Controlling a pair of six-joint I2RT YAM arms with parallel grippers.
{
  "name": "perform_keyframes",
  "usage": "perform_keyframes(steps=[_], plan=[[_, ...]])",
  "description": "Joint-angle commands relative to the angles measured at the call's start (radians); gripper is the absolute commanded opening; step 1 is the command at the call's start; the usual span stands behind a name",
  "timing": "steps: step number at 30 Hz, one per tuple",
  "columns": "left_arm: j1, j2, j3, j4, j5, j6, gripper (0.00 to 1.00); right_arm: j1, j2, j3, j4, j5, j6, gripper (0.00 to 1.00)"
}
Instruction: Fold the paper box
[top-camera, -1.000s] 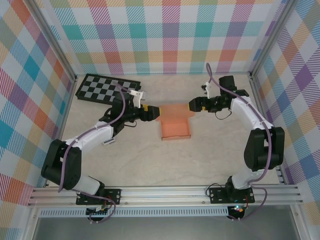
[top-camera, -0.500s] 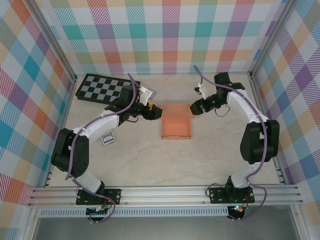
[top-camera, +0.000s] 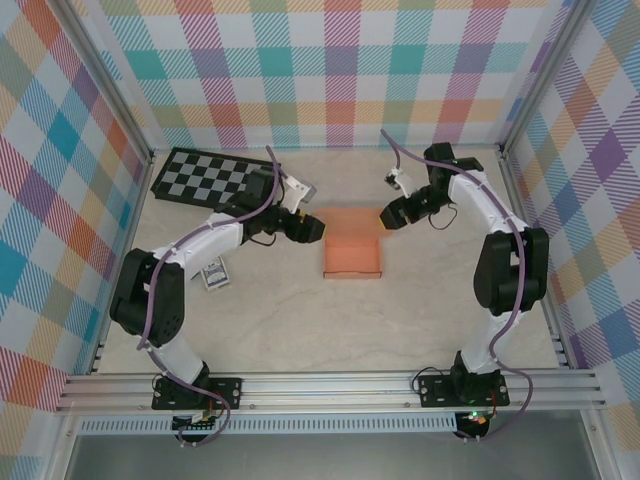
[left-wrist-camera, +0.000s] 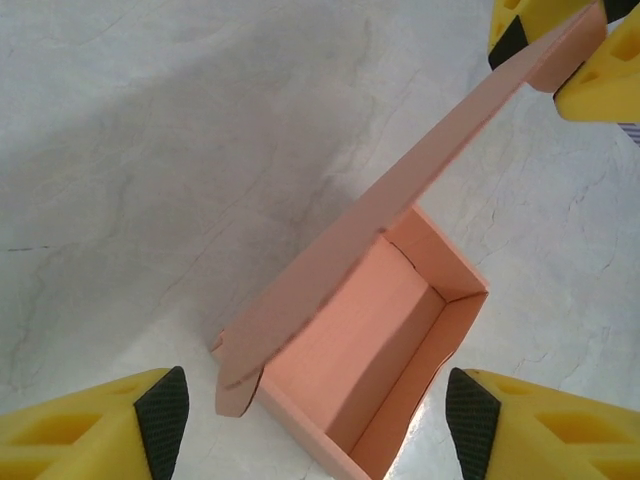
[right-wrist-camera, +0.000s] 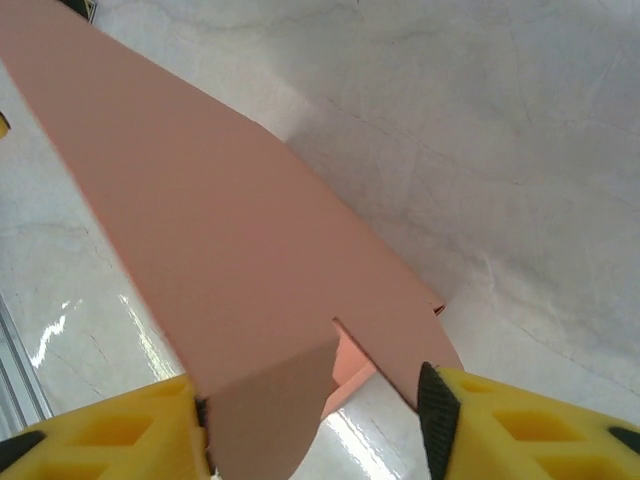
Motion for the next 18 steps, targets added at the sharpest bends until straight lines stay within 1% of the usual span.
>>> perform_keyframes(steps=[1,6,11,15,18], plan=[[-0.011,0.034,0.025,-0.012,0.014,0.013,0.69,0.004,-0.003,-0.004,-0.01,0.013,0.007,0.47],[-0.011,0.062,0.046,-0.033,0.003,0.042,0.62,0.022,-0.04,-0.033,0.029,0.099,-0.029,0.37],[-0.011,0.065,0.046,-0.032,-0.008,0.043,0.57,0.037,-0.069,-0.063,0.056,0.132,-0.056,0.34],[-0.01,0.052,0.041,-0.016,-0.01,0.04,0.56,0.044,-0.119,-0.118,0.105,0.126,-0.04,0.29],[0.002,0.028,0.023,0.02,-0.017,0.031,0.58,0.065,-0.172,-0.176,0.16,0.177,-0.049,0.27]])
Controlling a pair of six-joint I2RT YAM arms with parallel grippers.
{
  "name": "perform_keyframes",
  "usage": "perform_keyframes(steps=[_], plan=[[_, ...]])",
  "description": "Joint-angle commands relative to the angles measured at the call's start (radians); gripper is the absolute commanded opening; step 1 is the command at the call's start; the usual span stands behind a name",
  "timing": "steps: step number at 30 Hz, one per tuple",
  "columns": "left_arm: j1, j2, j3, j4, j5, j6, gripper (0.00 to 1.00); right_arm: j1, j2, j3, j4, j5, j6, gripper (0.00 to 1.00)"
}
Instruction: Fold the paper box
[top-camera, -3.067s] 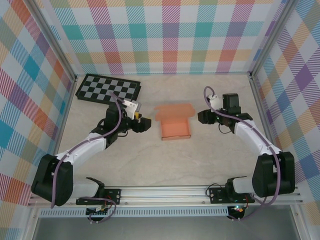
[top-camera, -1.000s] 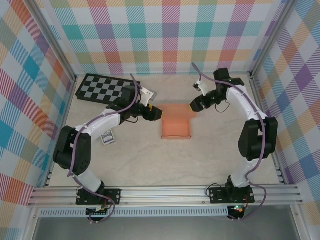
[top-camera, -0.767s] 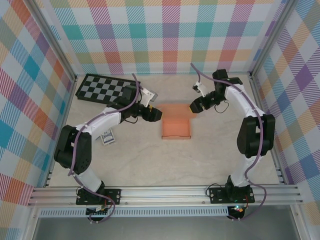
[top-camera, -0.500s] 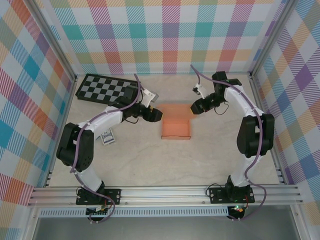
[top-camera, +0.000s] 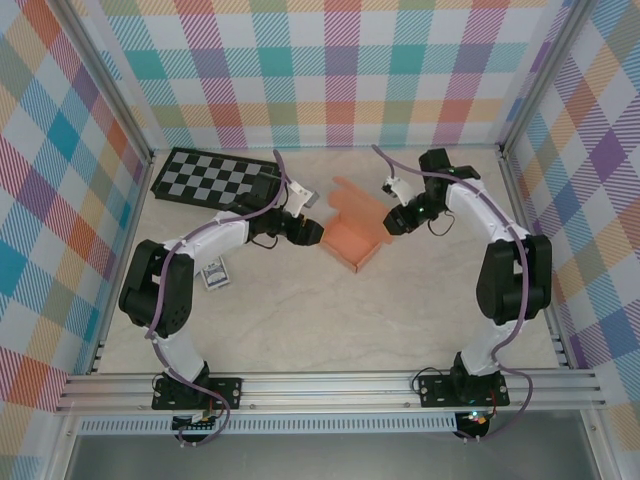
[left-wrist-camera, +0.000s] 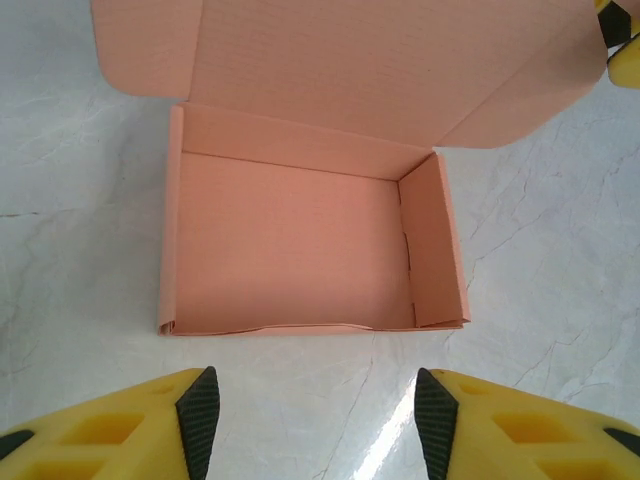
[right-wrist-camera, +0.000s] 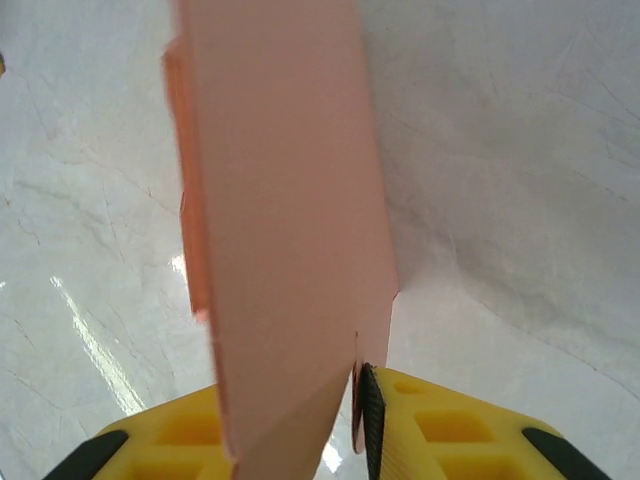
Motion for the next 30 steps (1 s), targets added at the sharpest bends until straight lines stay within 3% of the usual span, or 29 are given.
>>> perform_keyframes(steps=[1,5,9,11,15,18,25,30], plan=[[0.018,-0.046,-0.007,0.068,-0.007,-0.013,0.6,0.019,-0.078,-0.055,0.072,0.043,-0.042,0.25],[0.094,-0.075,-0.03,0.131,0.034,-0.037,0.66,0.025,-0.101,-0.061,0.059,0.068,-0.145,0.25],[0.113,-0.045,-0.001,0.15,0.103,0.013,0.67,0.025,-0.076,-0.029,0.047,0.108,-0.204,0.32],[0.11,-0.01,0.017,0.168,0.133,0.028,0.66,0.024,-0.052,0.0,0.051,0.132,-0.187,0.41],[0.071,0.049,0.041,0.203,0.142,0.07,0.66,0.02,-0.086,-0.002,0.09,0.086,-0.085,0.56],[0.046,0.077,0.046,0.255,0.13,0.073,0.67,0.02,-0.158,-0.065,0.14,0.047,0.056,0.6],[0.016,0.158,0.071,0.35,0.066,0.038,0.66,0.021,-0.327,-0.308,0.302,0.037,0.449,0.64],[0.001,0.202,0.104,0.369,0.08,0.026,0.67,0.021,-0.365,-0.431,0.385,0.029,0.527,0.63]])
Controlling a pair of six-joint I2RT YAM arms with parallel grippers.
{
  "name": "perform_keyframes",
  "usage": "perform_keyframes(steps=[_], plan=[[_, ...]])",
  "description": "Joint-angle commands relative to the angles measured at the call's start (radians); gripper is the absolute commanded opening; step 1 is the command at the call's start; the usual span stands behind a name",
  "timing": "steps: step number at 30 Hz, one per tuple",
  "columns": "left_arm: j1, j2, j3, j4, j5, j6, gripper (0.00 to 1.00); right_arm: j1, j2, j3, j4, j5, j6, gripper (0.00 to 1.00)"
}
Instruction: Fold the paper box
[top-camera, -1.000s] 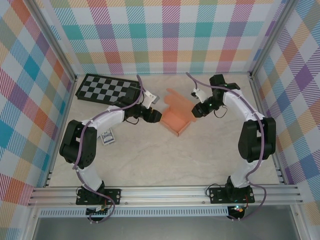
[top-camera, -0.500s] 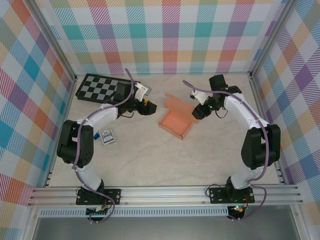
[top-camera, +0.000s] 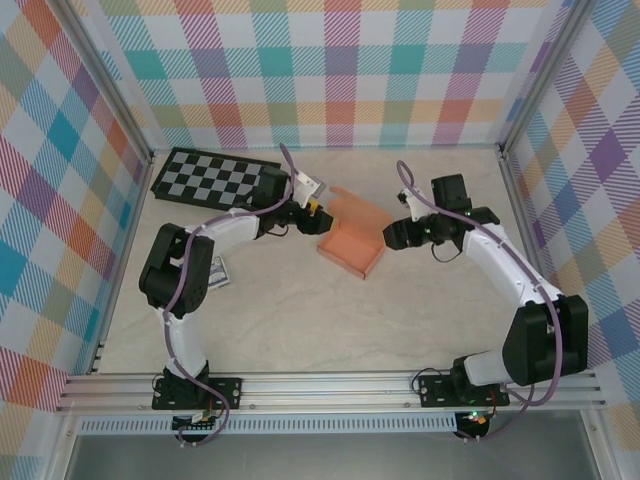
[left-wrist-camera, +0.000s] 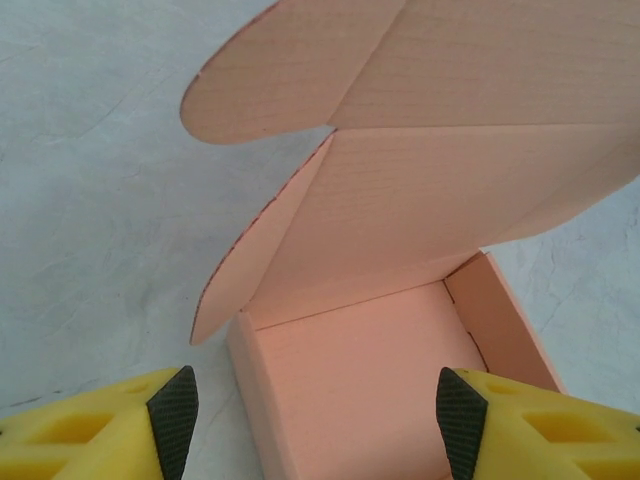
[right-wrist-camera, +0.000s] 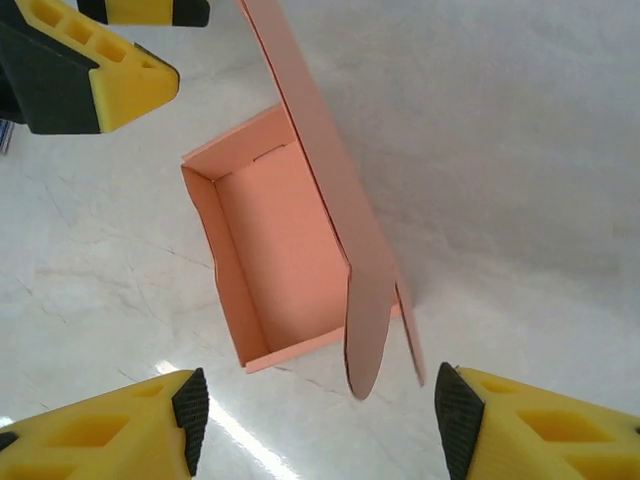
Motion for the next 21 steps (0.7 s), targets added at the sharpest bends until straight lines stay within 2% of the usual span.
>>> perform_keyframes(steps=[1,7,13,17,21], plan=[[-0.015,0.032,0.053,0.052,0.008,-0.003,0.67,0.001,-0.016,-0.061,0.088,-0.03,0.118,0.65],[-0.02,0.065,0.084,0.059,0.007,0.021,0.67,-0.005,-0.023,-0.118,0.161,-0.021,0.125,0.67],[-0.02,0.096,0.117,0.059,0.057,0.047,0.66,-0.006,0.018,-0.131,0.226,0.005,0.133,0.63],[-0.02,0.127,0.144,0.053,0.093,0.049,0.58,-0.007,0.023,-0.148,0.264,0.04,0.124,0.62],[-0.021,0.135,0.147,0.064,0.112,0.039,0.52,-0.007,0.043,-0.141,0.262,0.045,0.102,0.56]])
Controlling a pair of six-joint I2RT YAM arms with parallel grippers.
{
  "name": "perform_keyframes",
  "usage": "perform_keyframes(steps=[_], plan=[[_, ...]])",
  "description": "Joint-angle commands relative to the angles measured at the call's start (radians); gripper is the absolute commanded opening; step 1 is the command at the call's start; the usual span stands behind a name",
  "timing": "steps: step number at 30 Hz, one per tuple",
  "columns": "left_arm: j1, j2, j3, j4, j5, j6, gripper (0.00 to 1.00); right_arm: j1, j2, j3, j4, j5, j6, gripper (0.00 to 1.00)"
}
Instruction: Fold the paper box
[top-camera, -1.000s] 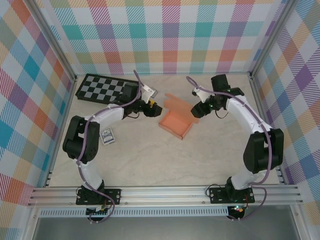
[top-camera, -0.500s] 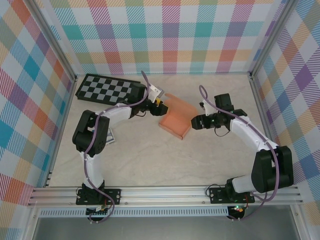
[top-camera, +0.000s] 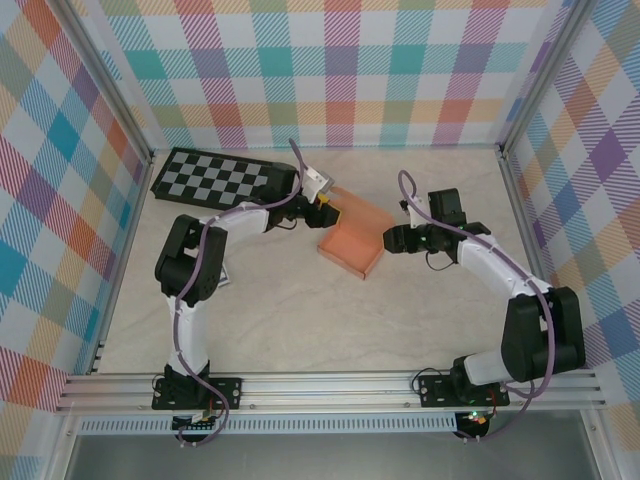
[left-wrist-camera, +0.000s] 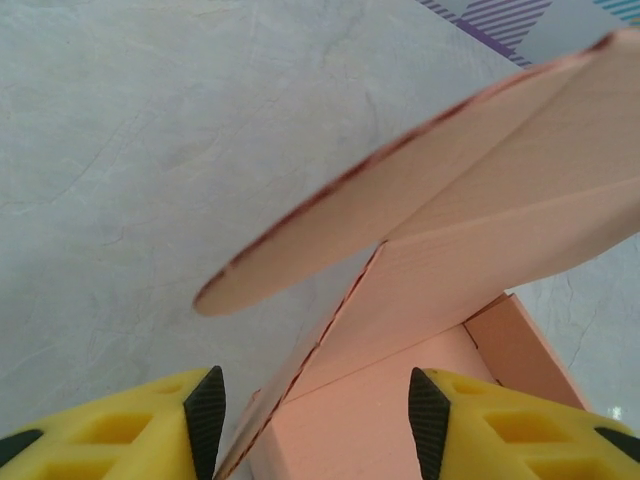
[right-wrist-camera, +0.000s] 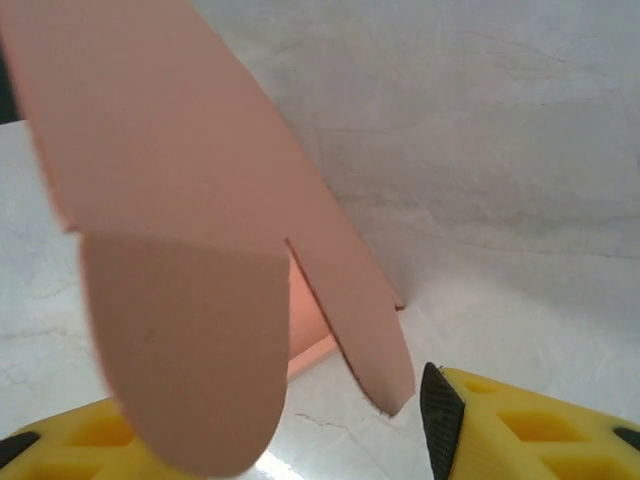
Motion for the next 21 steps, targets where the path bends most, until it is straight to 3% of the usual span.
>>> perform_keyframes(steps=[1,5,15,21], plan=[[-0.013,0.008,0.026,0.038,0.046,0.006,0.51,-0.005,0.02,-0.009,0.04,0.014,-0.022,0.55],[-0.016,-0.003,0.009,0.043,0.069,0.005,0.46,-0.005,0.022,-0.022,0.07,0.022,-0.025,0.53],[-0.04,-0.064,-0.096,0.12,0.131,-0.051,0.43,-0.003,0.018,-0.052,0.157,0.053,0.083,0.29],[-0.06,-0.087,-0.148,0.221,0.147,-0.137,0.43,0.007,0.01,-0.088,0.24,0.056,0.132,0.29]])
